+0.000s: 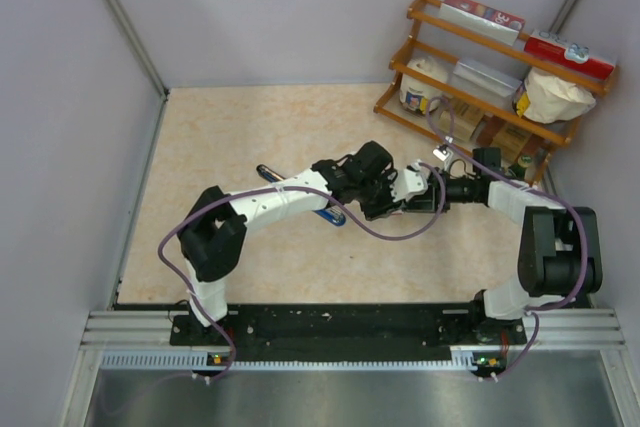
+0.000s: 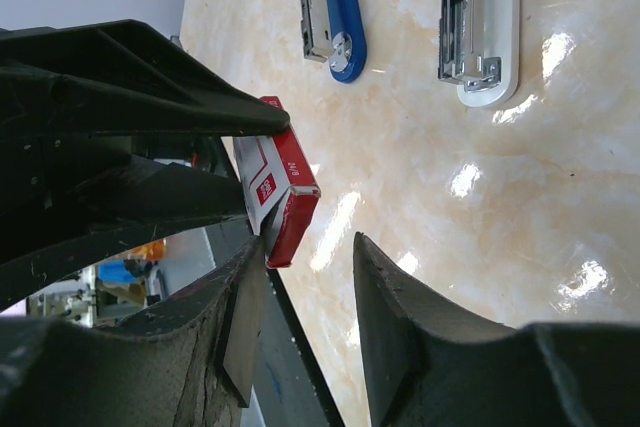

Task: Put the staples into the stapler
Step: Pick up the staple box from the center of the board.

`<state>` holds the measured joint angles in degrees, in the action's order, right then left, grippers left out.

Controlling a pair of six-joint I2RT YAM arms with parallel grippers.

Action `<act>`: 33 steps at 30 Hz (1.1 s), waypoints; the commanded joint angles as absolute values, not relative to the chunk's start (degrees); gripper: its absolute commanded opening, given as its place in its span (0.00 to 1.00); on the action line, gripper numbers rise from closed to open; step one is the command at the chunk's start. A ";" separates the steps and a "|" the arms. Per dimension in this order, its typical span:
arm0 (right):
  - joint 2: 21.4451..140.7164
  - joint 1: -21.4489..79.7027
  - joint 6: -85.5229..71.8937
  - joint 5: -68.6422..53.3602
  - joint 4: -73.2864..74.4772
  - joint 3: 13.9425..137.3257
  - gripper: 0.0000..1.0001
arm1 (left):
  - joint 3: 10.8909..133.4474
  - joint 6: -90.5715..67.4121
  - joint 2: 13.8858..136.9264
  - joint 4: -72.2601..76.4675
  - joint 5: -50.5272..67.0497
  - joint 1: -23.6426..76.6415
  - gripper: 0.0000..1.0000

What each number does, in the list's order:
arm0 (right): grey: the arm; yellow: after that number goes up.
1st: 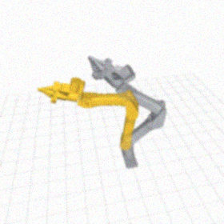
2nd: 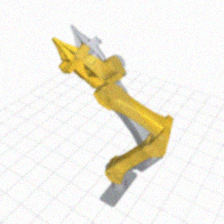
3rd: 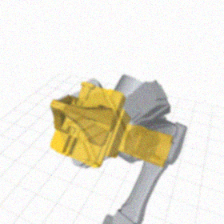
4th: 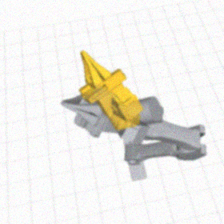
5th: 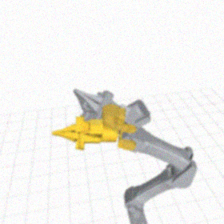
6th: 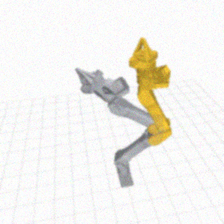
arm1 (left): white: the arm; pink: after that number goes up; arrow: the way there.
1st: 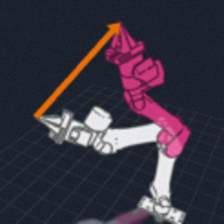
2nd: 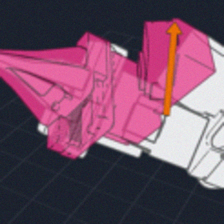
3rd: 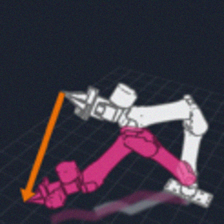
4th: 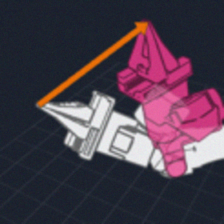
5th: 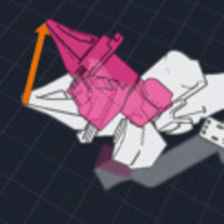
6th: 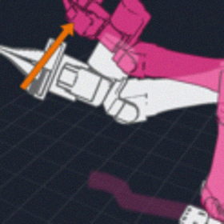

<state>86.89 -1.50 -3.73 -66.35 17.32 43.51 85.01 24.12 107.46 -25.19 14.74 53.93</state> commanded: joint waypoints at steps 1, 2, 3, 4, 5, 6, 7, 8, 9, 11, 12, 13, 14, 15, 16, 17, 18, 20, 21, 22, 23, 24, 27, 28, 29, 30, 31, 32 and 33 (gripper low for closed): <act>86.48 -2.46 -3.96 -68.30 15.82 45.44 0.39 | 85.17 24.17 103.71 -24.43 15.82 53.70 0.46; 86.48 -2.46 -3.87 -68.29 15.82 45.35 0.39 | 85.17 24.26 103.80 -24.35 15.91 53.70 0.47; 86.57 -2.46 -4.04 -68.20 15.82 45.35 0.38 | 85.34 24.17 103.80 -24.35 16.00 53.70 0.47; 86.66 -2.46 -4.13 -68.29 15.82 45.35 0.38 | 85.25 24.17 103.80 -24.35 16.08 53.70 0.47; 86.66 -2.46 -4.13 -68.29 15.82 45.35 0.38 | 85.34 24.08 103.80 -24.35 16.17 53.70 0.47; 86.66 -2.46 -4.13 -68.29 15.73 45.35 0.38 | 85.43 23.91 103.89 -24.35 16.26 53.70 0.47; 86.66 -2.46 -4.22 -68.29 15.73 45.35 0.37 | 85.52 23.99 103.89 -24.26 16.43 53.70 0.47; 86.66 -2.46 -4.13 -68.38 15.73 45.35 0.37 | 85.52 23.91 103.80 -24.26 16.61 53.70 0.47; 86.66 -2.55 -4.13 -68.73 15.65 45.35 0.37 | 85.52 23.91 103.89 -24.26 16.87 53.70 0.47; 86.75 -2.46 -4.39 -69.08 15.64 45.26 0.36 | 85.60 23.73 103.89 -24.26 17.22 53.70 0.47; 86.84 -2.46 -4.31 -69.00 15.64 45.26 0.36 | 85.78 23.73 103.89 -24.26 17.31 53.70 0.47; 86.84 -2.46 -4.31 -69.08 15.64 45.26 0.35 | 85.69 23.73 103.97 -24.26 17.40 53.70 0.47; 87.01 -2.46 -4.39 -69.43 15.64 45.26 0.34 | 85.78 23.64 104.06 -24.34 17.58 53.70 0.47; 87.19 -2.46 -4.57 -69.52 15.56 45.26 0.33 | 85.78 23.64 104.15 -24.35 17.58 53.70 0.46; 87.27 -2.46 -4.57 -69.96 15.56 45.26 0.33 | 85.87 23.64 104.24 -24.35 17.58 53.70 0.47; 87.36 -2.46 -4.57 -70.22 15.56 45.26 0.33 | 85.96 23.56 104.24 -24.26 17.67 53.70 0.46; 87.45 -2.37 -4.74 -70.31 15.64 45.26 0.32 | 85.96 23.55 104.24 -24.26 17.67 53.79 0.46; 87.71 -2.37 -4.83 -70.40 15.56 45.26 0.32 | 86.13 23.47 104.33 -24.26 17.84 53.70 0.46; 87.80 -2.29 -4.83 -70.57 15.64 45.35 0.32 | 86.22 23.38 104.41 -24.34 17.93 53.79 0.47; 87.72 -2.20 -4.92 -70.66 15.64 45.35 0.32 | 86.39 23.38 104.50 -24.26 18.02 53.79 0.46; 87.89 -2.20 -4.83 -70.75 15.64 45.35 0.32 | 86.40 23.29 104.59 -24.34 18.02 53.79 0.46; 87.89 -2.20 -4.92 -70.93 15.64 45.35 0.32 | 86.57 23.29 104.59 -24.35 18.10 53.70 0.46; 87.98 -2.11 -5.18 -71.45 15.56 45.26 0.29 | 86.57 23.20 104.59 -24.35 18.19 53.79 0.46; 88.07 -2.20 -5.19 -71.63 15.64 45.26 0.28 | 86.66 23.20 104.68 -24.35 18.19 53.79 0.46; 88.15 -2.20 -5.10 -71.72 15.64 45.35 0.27 | 86.57 23.29 104.68 -24.35 18.11 53.79 0.46; 88.15 -2.11 -5.10 -71.89 15.64 45.35 0.26 | 86.57 23.29 104.68 -24.35 18.11 53.79 0.46; 88.24 -2.11 -5.10 -72.07 15.56 45.35 0.24 | 86.57 23.29 104.68 -24.43 18.11 53.79 0.46; 88.24 -2.11 -5.18 -72.42 15.64 45.44 0.22 | 86.49 23.29 104.76 -24.35 18.11 53.79 0.46; 88.24 -2.11 -5.19 -72.60 15.64 45.44 0.21 | 86.48 23.29 104.77 -24.35 18.11 53.79 0.46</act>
